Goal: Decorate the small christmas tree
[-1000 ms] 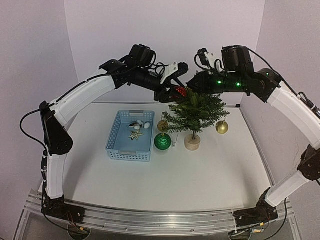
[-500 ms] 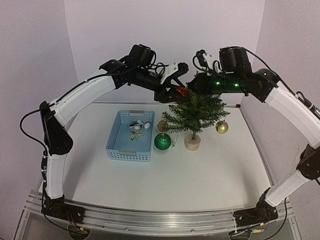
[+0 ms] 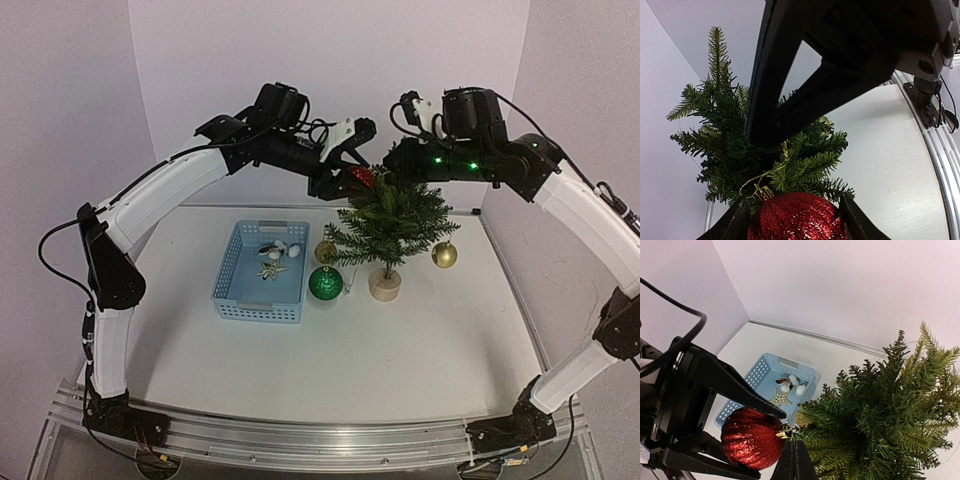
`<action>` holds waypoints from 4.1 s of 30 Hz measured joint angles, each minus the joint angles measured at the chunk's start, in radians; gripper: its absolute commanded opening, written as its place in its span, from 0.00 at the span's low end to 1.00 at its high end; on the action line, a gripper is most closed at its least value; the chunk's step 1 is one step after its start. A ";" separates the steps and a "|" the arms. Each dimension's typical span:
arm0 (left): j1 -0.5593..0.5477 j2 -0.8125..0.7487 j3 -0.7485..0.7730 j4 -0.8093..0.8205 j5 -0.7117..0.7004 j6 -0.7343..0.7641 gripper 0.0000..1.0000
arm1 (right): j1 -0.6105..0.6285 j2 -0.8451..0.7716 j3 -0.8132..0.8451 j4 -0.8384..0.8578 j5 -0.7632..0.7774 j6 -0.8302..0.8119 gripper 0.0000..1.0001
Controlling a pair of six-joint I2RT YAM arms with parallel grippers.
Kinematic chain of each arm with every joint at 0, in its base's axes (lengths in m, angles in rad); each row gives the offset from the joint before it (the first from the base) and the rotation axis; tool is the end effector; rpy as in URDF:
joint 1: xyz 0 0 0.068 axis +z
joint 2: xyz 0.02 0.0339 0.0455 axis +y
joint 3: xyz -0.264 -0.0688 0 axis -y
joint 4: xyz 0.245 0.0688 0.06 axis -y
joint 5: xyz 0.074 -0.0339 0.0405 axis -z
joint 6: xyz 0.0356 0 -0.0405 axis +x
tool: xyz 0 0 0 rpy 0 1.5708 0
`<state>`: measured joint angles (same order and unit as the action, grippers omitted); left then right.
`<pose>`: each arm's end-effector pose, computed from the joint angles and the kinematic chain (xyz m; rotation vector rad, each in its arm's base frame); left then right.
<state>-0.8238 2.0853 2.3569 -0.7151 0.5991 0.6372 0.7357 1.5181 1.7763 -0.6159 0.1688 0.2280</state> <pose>0.3000 -0.3535 0.4225 1.5977 1.2084 -0.7204 0.2485 0.2169 0.4595 -0.3789 1.9162 0.4807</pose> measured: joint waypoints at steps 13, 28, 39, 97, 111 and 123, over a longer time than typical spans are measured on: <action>0.000 -0.001 -0.010 -0.001 0.021 0.014 0.41 | 0.000 0.000 -0.006 0.000 0.068 -0.004 0.00; 0.000 -0.004 -0.017 -0.060 0.053 0.021 0.40 | -0.006 -0.006 -0.056 -0.002 0.075 0.009 0.00; 0.000 -0.019 -0.063 -0.043 0.051 0.018 0.40 | -0.013 -0.010 -0.072 -0.004 0.098 0.010 0.00; -0.008 -0.018 -0.108 0.003 -0.023 0.011 0.39 | -0.017 -0.059 -0.065 0.018 -0.077 0.021 0.58; -0.008 -0.013 -0.106 0.012 0.000 -0.037 0.40 | 0.005 -0.075 -0.121 0.031 -0.066 -0.092 0.43; -0.008 0.019 -0.103 0.044 0.023 -0.088 0.41 | 0.012 -0.097 -0.128 0.056 -0.066 -0.203 0.47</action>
<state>-0.8322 2.1040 2.2541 -0.6708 0.6223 0.5496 0.7479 1.4212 1.6482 -0.5594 0.1031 0.0252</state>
